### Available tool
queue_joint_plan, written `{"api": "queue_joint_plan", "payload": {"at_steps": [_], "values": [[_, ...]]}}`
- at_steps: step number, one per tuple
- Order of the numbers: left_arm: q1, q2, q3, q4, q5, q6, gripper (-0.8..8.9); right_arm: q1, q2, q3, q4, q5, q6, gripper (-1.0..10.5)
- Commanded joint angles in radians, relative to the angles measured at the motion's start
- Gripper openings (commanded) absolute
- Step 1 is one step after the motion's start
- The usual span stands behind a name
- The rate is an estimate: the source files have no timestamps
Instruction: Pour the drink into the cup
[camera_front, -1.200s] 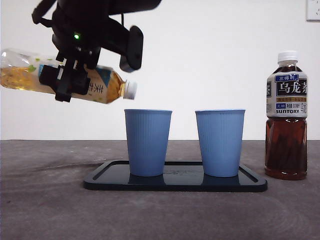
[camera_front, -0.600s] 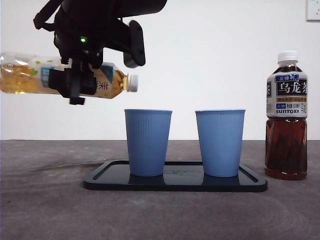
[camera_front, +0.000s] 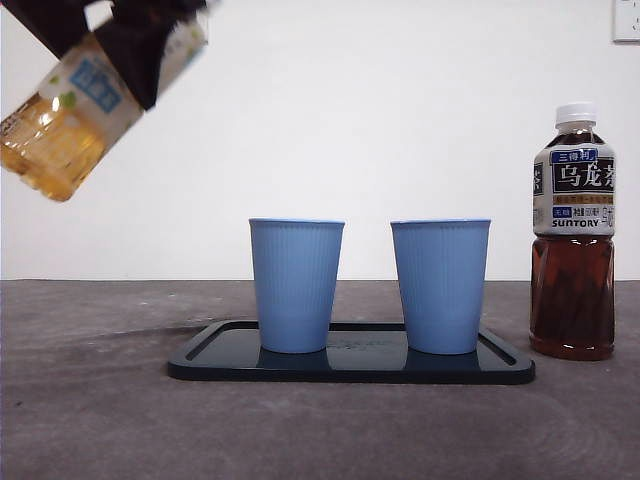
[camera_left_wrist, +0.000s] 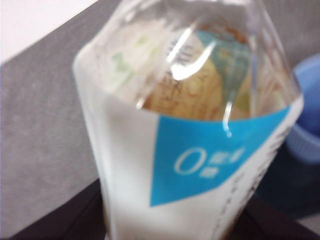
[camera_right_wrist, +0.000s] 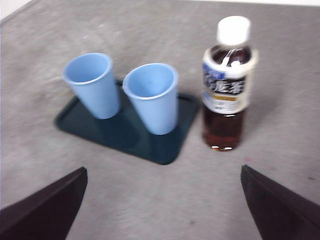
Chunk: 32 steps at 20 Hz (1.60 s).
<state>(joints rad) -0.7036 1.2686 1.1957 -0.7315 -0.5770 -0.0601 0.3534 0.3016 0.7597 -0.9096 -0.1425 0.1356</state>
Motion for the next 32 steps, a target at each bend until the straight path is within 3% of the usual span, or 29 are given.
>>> {"api": "queue_joint_plan", "payload": {"at_steps": [1, 4, 10, 17, 24, 32], "values": [[0.052, -0.053, -0.013, 0.081, 0.054, -0.079, 1.82, 0.005, 0.002, 0.014, 0.003, -0.056, -0.005, 4.9], [0.123, -0.121, -0.122, 0.200, 0.124, -0.091, 1.82, 0.005, 0.002, 0.014, 0.004, -0.112, -0.005, 4.9], [0.191, -0.171, -0.420, 0.678, 0.294, -0.060, 1.82, 0.005, 0.002, 0.014, 0.004, -0.121, -0.005, 4.9], [0.216, -0.126, -0.605, 1.040, 0.299, -0.076, 1.82, 0.005, 0.002, 0.014, 0.004, -0.120, -0.005, 4.9], [0.215, 0.080, -0.615, 1.210, 0.299, -0.088, 1.82, 0.005, 0.002, 0.014, 0.022, -0.120, -0.005, 4.9], [0.215, 0.199, -0.615, 1.272, 0.299, -0.108, 1.82, 0.005, 0.002, 0.014, 0.109, -0.120, -0.005, 4.9]]}}
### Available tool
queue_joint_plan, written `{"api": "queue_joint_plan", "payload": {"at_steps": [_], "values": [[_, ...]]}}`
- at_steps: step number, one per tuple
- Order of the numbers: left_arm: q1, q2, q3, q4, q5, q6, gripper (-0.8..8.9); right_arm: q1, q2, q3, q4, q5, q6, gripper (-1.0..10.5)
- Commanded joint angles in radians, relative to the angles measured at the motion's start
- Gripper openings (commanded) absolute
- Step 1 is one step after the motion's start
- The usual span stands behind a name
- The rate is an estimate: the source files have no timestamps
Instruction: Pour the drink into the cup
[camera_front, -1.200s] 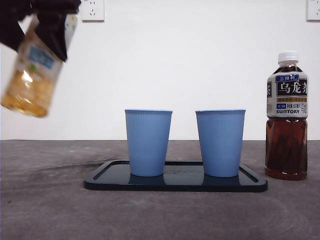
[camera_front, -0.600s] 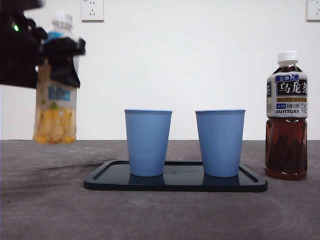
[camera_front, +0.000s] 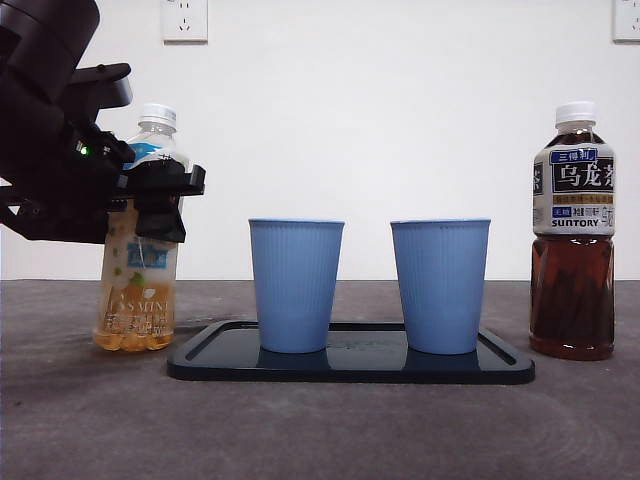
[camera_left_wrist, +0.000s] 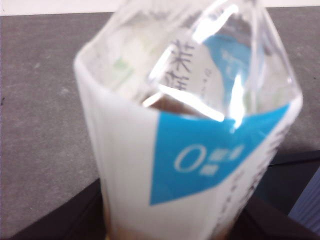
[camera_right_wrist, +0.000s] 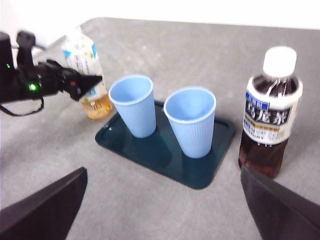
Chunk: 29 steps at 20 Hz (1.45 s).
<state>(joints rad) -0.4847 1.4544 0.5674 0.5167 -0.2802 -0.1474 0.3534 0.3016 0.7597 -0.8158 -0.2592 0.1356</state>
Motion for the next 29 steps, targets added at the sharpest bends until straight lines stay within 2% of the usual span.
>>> {"api": "queue_joint_plan", "payload": {"at_steps": [1, 7, 9, 11, 13, 17, 20, 22, 27, 29], "values": [[-0.004, 0.013, 0.013, 0.024, 0.002, -0.028, 1.82, 0.005, 0.002, 0.014, 0.015, -0.003, -0.005, 4.9], [-0.010, 0.004, 0.013, 0.003, 0.002, -0.056, 1.98, 0.005, 0.002, 0.014, 0.014, -0.003, -0.005, 4.9], [-0.010, -0.011, 0.013, -0.023, 0.002, -0.056, 2.89, 0.005, 0.002, 0.014, 0.014, -0.003, -0.005, 4.9], [-0.010, -0.031, 0.013, -0.053, 0.002, -0.056, 4.63, 0.005, 0.002, 0.014, 0.014, -0.003, -0.005, 4.9], [-0.010, -0.060, 0.013, -0.103, 0.002, -0.056, 5.33, 0.005, 0.002, 0.014, 0.014, -0.003, -0.005, 4.9], [-0.027, -0.182, 0.013, -0.240, 0.002, -0.056, 5.33, 0.005, 0.002, 0.014, 0.006, -0.004, -0.004, 4.9], [-0.054, -0.340, 0.015, -0.391, 0.005, -0.066, 5.32, 0.005, 0.002, 0.014, -0.010, -0.014, 0.013, 4.9], [-0.076, -0.467, 0.032, -0.537, 0.065, -0.081, 5.31, 0.005, 0.002, 0.014, -0.020, -0.032, 0.013, 4.9], [-0.138, -0.716, 0.142, -0.915, 0.319, -0.082, 5.30, 0.005, 0.002, 0.014, -0.021, -0.033, 0.013, 4.9], [-0.164, -0.787, 0.200, -1.046, 0.372, -0.082, 5.30, 0.005, 0.002, 0.014, -0.020, -0.033, 0.013, 4.9]]}}
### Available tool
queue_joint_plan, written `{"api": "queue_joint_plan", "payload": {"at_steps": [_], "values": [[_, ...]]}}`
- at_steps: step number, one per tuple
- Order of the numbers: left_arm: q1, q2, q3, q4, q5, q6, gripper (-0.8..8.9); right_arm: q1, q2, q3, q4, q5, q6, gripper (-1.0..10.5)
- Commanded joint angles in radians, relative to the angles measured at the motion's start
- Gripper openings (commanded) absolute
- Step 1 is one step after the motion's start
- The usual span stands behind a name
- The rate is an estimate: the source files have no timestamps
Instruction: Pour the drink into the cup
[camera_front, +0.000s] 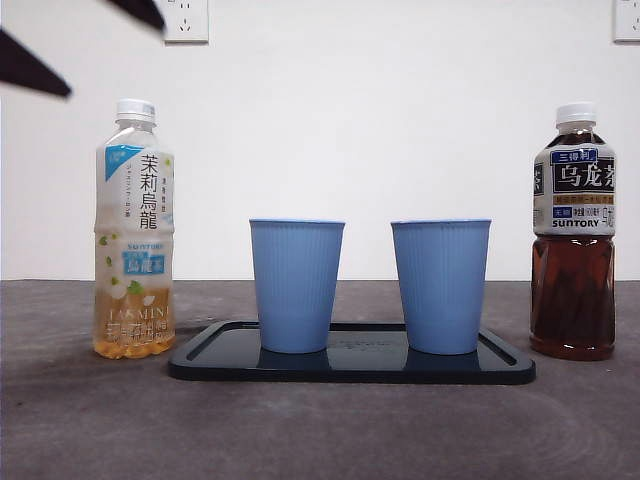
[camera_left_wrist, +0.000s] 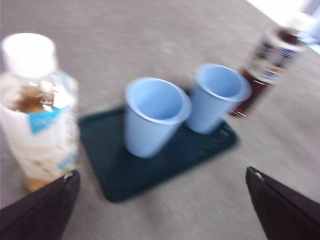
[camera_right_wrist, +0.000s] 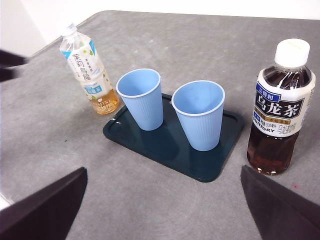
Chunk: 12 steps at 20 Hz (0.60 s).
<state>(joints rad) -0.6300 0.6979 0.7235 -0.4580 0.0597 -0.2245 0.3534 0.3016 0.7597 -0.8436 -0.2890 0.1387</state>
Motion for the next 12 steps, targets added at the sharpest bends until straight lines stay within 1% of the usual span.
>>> {"api": "queue_joint_plan", "payload": {"at_steps": [1, 3, 4, 7, 9, 10, 12], "values": [[-0.029, -0.065, 0.075, -0.129, 0.052, -0.006, 5.30, 0.005, 0.002, 0.014, 0.009, -0.003, 0.010, 4.9], [-0.041, -0.127, 0.125, -0.209, 0.057, -0.025, 5.29, 0.005, 0.002, 0.014, 0.010, -0.010, 0.011, 4.9], [-0.044, -0.153, 0.144, -0.233, 0.057, -0.037, 5.29, 0.005, 0.002, 0.014, 0.011, -0.026, 0.011, 4.9], [-0.045, -0.234, 0.193, -0.261, 0.079, -0.110, 5.27, 0.005, 0.002, 0.014, 0.027, -0.154, 0.011, 4.9], [-0.045, -0.274, 0.208, -0.269, 0.089, -0.114, 5.26, 0.005, 0.002, 0.014, 0.053, -0.217, 0.011, 4.9], [-0.045, -0.291, 0.209, -0.283, 0.099, -0.113, 5.24, 0.005, 0.002, 0.014, 0.058, -0.232, 0.011, 4.9], [-0.045, -0.315, 0.209, -0.338, 0.102, -0.109, 5.21, 0.005, 0.002, 0.014, 0.058, -0.235, 0.011, 4.9]]}}
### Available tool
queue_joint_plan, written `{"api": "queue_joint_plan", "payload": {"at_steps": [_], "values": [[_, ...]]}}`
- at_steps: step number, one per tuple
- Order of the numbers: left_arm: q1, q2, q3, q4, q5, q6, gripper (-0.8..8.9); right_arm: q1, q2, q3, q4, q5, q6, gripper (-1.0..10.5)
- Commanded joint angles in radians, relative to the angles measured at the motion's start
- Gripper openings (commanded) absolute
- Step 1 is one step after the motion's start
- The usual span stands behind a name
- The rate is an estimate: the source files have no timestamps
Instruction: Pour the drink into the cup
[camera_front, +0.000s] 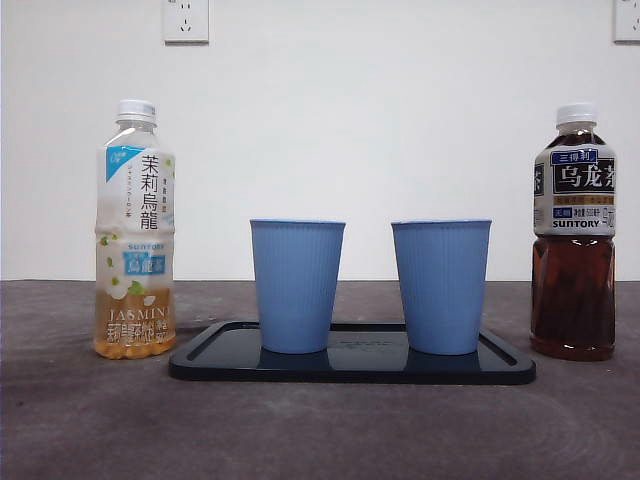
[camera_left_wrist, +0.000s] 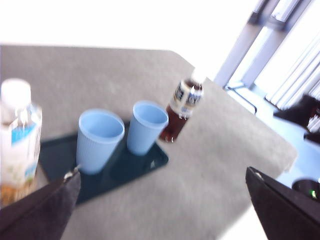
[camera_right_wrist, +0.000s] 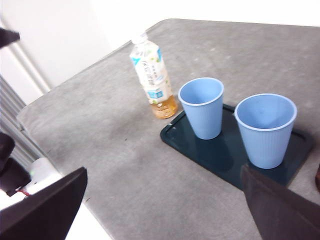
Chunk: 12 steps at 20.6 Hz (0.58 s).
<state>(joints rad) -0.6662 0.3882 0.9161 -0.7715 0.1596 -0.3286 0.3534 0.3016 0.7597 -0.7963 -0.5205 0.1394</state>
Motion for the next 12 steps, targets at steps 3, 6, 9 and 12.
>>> {"api": "queue_joint_plan", "payload": {"at_steps": [3, 6, 9, 12], "values": [[-0.009, -0.010, 0.016, -0.094, 0.002, 0.003, 5.21, 0.005, 0.002, 0.014, 0.011, -0.003, 0.010, 4.9], [-0.009, -0.010, 0.016, -0.127, 0.002, 0.003, 5.19, 0.005, 0.002, 0.014, 0.011, -0.003, 0.010, 4.9], [-0.009, -0.010, 0.016, -0.139, 0.002, 0.006, 3.68, 0.005, 0.002, 0.014, 0.010, -0.003, 0.010, 4.7], [-0.009, -0.010, 0.016, -0.152, -0.003, 0.010, 0.29, 0.005, 0.002, 0.014, 0.000, -0.006, 0.010, -0.1]]}}
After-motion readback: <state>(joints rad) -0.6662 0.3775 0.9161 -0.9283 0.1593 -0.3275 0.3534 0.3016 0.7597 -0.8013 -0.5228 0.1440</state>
